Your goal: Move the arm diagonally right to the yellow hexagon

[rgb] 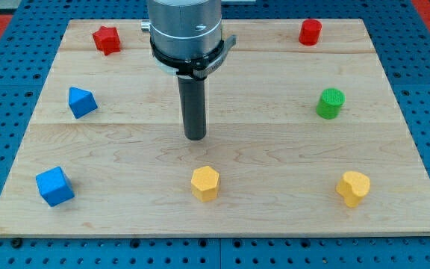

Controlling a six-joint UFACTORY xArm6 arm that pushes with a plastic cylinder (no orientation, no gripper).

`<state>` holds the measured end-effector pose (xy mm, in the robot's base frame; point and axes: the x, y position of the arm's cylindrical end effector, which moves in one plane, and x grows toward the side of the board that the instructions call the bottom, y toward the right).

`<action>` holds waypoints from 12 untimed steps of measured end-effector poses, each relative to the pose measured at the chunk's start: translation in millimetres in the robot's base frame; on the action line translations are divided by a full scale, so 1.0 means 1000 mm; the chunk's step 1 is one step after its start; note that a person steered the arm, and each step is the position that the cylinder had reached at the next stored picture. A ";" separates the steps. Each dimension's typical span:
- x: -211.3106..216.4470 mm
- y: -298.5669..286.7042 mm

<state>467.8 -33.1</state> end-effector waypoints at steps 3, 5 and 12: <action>0.001 0.001; 0.008 0.010; 0.027 0.055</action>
